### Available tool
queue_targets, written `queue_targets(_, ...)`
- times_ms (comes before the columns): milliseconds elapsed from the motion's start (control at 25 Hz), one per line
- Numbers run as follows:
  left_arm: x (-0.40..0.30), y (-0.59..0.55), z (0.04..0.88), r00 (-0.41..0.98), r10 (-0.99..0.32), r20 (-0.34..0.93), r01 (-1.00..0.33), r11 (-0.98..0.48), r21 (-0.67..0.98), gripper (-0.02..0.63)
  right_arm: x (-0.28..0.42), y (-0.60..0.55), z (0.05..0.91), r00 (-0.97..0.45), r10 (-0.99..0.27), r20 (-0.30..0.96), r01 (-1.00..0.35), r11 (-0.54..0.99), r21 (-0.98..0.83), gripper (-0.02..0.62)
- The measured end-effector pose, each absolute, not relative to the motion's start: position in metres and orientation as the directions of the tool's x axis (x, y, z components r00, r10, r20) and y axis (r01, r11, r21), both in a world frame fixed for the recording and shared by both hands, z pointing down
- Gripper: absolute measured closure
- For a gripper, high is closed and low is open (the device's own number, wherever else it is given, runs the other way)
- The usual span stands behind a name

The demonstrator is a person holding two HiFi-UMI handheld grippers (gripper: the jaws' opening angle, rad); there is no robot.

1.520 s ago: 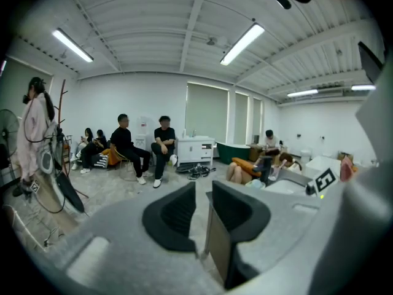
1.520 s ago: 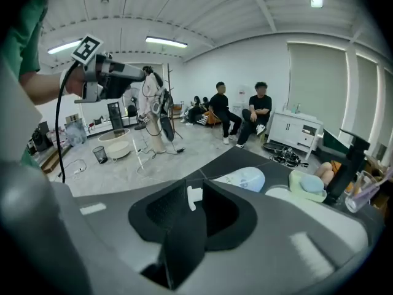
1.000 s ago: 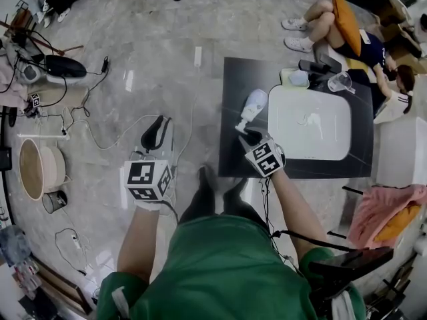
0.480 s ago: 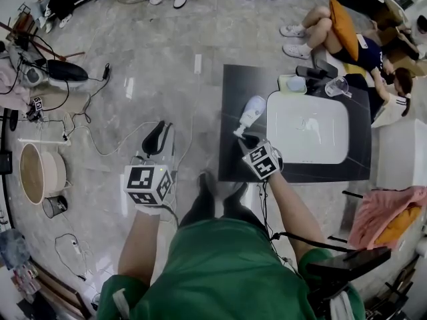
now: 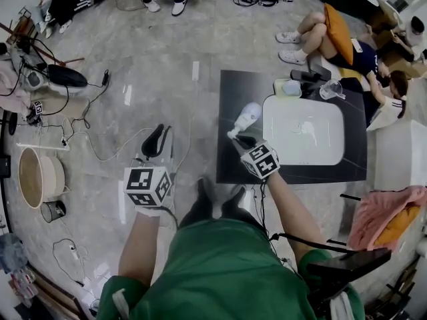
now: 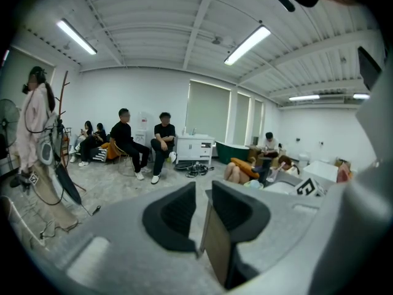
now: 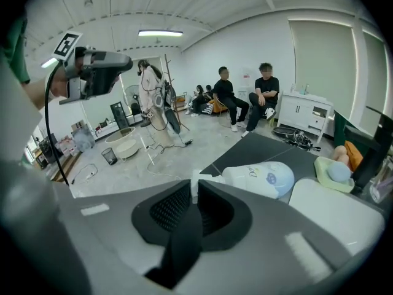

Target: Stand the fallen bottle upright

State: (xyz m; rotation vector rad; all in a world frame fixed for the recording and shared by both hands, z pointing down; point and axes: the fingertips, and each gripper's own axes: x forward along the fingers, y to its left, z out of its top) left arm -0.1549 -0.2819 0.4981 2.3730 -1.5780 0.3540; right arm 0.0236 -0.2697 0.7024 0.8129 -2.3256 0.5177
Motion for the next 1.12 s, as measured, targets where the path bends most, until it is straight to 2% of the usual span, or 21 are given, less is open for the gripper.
queue_targets(240, -0.157, -0.28, 0.488, 0.374, -0.866, 0.33, -0.926, -0.368, 0.084, 0.526, 0.021, -0.274, 0.678, -0.648, -0.441, 0.621, -0.684, 0.697, -0.218, 0.555)
queue_targets(560, -0.155, -0.275, 0.481, 0.382, -0.864, 0.328, -0.924, -0.371, 0.097, 0.528, 0.029, -0.285, 0.643, -0.728, -0.483, 0.486, -0.683, 0.563, -0.465, 0.555)
queue_targets(1120, -0.141, -0.281, 0.463, 0.395, -0.869, 0.298, -0.918, -0.387, 0.087, 0.528, 0.058, -0.31, 0.595, -0.756, -0.594, 0.273, -0.545, 0.341, -0.766, 0.554)
